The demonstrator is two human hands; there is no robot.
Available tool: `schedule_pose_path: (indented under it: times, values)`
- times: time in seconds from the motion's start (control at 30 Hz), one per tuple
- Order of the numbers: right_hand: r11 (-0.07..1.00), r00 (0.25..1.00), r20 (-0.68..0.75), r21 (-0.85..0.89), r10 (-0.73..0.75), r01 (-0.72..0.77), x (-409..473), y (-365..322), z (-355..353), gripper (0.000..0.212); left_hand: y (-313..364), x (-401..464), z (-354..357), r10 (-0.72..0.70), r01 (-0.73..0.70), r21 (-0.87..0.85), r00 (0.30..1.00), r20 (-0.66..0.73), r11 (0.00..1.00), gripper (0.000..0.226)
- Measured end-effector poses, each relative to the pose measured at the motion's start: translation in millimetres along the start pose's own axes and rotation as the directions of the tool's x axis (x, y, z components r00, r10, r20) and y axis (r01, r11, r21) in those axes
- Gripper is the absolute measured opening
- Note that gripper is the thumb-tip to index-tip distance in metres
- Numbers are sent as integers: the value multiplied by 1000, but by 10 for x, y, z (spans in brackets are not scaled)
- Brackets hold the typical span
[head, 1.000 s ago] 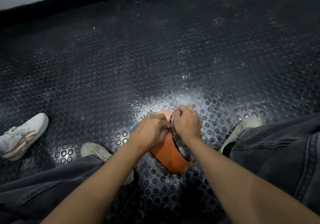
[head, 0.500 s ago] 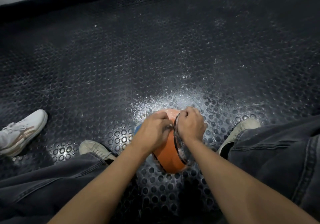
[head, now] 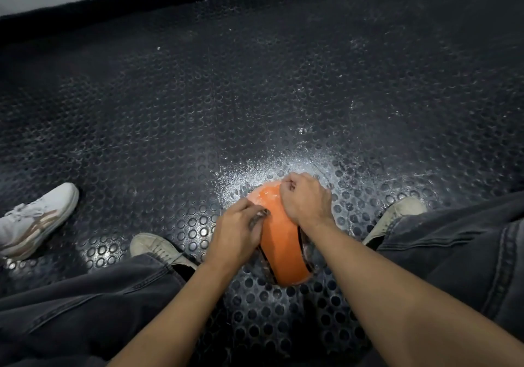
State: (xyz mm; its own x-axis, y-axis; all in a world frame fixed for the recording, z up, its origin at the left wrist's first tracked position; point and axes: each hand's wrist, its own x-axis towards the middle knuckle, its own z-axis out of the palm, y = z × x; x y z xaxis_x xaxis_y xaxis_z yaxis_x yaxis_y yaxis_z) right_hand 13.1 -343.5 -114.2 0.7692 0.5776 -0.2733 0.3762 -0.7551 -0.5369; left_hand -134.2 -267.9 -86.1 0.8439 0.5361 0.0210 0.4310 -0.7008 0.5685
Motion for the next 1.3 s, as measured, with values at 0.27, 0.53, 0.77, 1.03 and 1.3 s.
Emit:
schedule_pose_path:
  times: [0.27, 0.53, 0.77, 1.03, 1.3]
  values:
    - [993, 994, -19, -45, 110, -111, -69, 15, -47, 25, -67, 100, -262, -280, 260, -186, 956, -90, 947, 8]
    - [985, 986, -6, 52, 167, -166, -81, 12, 14, 22, -9, 56, -68, -182, 189, -110, 981, 69, 976, 6]
    - [989, 992, -17, 81, 125, -124, -136, 70, 66, 24, -121, 200, 5, -225, 225, -5, 974, 25, 974, 11]
    - [990, 995, 14, 99, 102, -102, -189, 185, 99, 22, -110, 139, 8, -200, 205, -57, 977, 79, 977, 11]
    - [992, 995, -4, 81, 96, -95, -264, 161, 54, 18, -92, 42, -20, -200, 217, -94, 967, 157, 972, 13]
